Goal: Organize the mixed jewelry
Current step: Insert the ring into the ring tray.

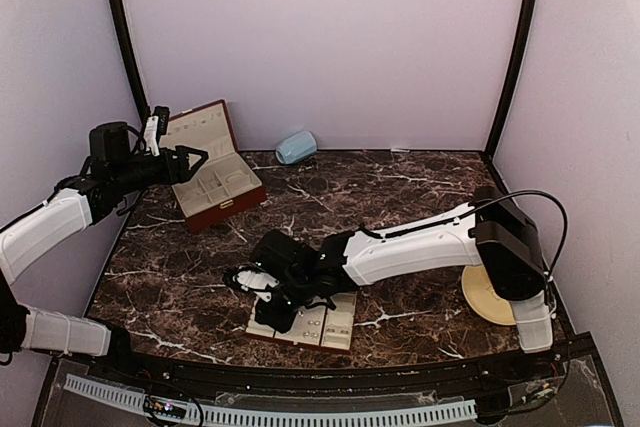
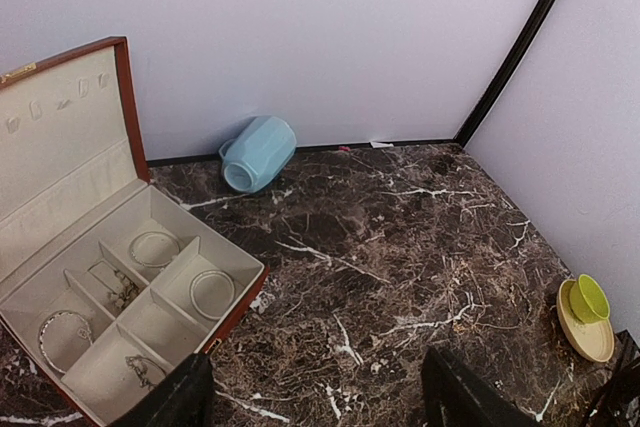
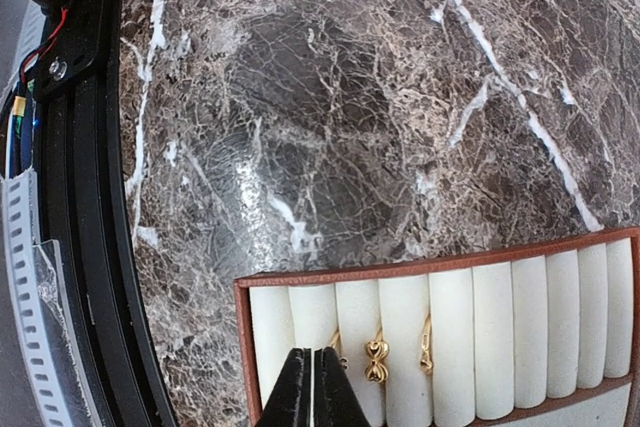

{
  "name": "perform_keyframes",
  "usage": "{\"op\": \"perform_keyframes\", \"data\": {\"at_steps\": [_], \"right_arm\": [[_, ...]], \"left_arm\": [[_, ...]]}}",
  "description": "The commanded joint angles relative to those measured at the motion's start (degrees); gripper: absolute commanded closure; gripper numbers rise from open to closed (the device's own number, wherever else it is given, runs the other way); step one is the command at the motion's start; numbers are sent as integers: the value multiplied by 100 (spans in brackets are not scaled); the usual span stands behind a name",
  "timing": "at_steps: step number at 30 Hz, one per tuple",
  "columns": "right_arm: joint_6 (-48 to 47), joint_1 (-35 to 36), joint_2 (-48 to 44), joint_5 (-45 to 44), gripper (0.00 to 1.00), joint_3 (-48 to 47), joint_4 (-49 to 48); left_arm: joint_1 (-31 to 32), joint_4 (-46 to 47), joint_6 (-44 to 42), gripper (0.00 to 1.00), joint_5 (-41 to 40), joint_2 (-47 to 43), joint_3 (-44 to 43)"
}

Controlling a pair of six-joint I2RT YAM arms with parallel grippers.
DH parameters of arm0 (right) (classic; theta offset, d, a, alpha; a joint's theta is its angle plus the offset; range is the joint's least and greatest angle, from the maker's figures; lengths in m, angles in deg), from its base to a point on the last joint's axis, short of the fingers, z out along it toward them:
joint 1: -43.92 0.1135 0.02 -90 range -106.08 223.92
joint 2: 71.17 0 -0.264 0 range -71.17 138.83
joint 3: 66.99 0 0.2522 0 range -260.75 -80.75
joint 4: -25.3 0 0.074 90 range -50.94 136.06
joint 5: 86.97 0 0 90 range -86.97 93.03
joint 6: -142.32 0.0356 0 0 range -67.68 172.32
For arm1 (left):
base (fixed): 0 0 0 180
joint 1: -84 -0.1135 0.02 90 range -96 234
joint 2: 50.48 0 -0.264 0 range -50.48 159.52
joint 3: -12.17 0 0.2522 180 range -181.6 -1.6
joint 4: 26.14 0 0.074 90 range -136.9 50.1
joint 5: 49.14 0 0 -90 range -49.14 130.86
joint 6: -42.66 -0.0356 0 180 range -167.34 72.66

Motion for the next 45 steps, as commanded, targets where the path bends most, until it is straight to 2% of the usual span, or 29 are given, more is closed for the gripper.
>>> {"op": "perform_keyframes", "data": {"at_steps": [1, 30, 39, 45], "right_arm": [[50, -19, 135, -47, 97, -178, -29], [210, -53, 128, -35, 100, -179, -3], [922, -485, -760, 848, 77, -49, -1054], [1257, -792, -1202, 631, 70, 392, -1421]], "left_arm": [[-29, -30, -47, 26, 62, -61, -9], [-29, -45, -53, 26, 41, -98, -9], [-29, 68, -145, 26, -531, -531, 179], [-28, 156, -161, 25, -1061, -871, 344]]}}
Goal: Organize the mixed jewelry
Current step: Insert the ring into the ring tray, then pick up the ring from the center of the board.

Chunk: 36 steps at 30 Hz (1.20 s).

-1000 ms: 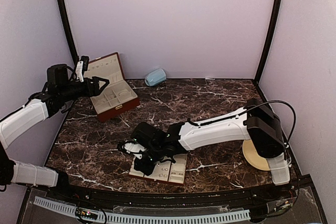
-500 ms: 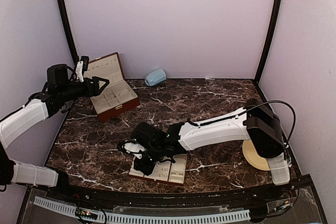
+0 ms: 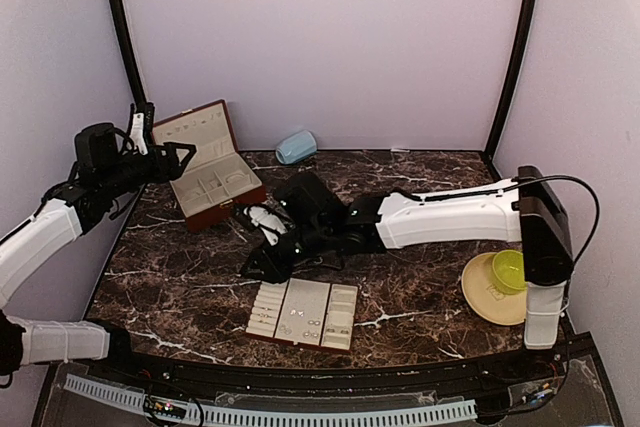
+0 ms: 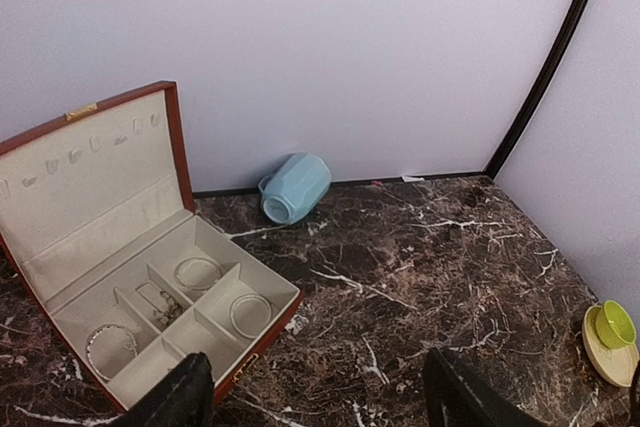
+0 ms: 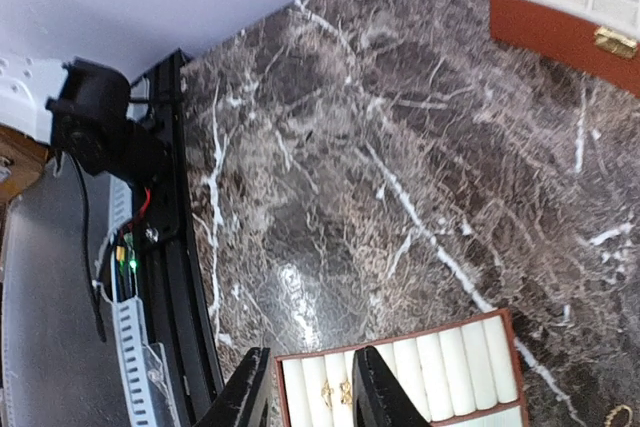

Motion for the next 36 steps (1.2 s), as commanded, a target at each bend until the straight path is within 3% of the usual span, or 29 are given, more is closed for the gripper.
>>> {"op": "perform_keyframes", "data": {"at_steps": [1, 6, 15, 23, 36], "right_arm": [[374, -207, -451, -230, 70, 354, -520], [529, -470, -604, -1258, 69, 503, -34], [805, -794, 28, -2699, 76, 101, 1358], [824, -865, 673, -2971, 79, -438, 1891], [808, -893, 1038, -2797, 80, -558, 1910]], "left_arm": [[-29, 195, -102, 24, -516, -287, 214], [-28, 305, -111, 23, -690, -428, 321], [-29, 278, -102, 23, -679, -370, 300], [-29, 274, -102, 23, -673, -370, 284], [-29, 263, -102, 22, -671, -353, 281]]}}
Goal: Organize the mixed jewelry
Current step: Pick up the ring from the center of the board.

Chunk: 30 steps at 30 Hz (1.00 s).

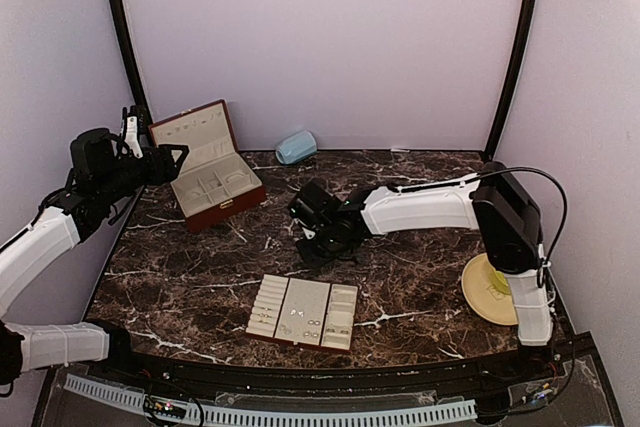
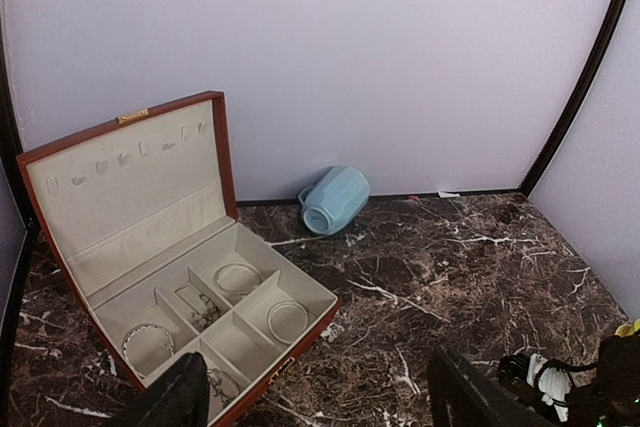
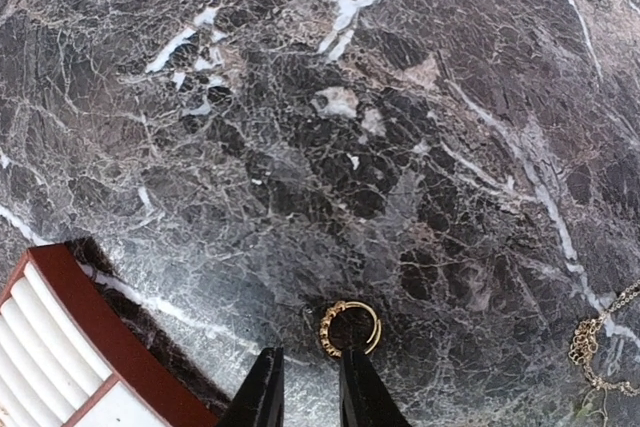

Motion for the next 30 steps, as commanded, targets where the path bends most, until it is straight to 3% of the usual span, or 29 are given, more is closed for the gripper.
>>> {"op": "perform_keyframes", "data": {"at_steps": [1, 26, 30], "right_arm": [[62, -34, 192, -23, 80, -147, -13], [-115, -34, 521, -243, 89, -314, 29], [-98, -34, 534, -256, 95, -297, 25]], "left_arm": [[-29, 129, -56, 22, -39, -48, 26], [-29, 129, -65, 22, -56, -48, 35], [-29, 129, -65, 22, -53, -56, 35]]}}
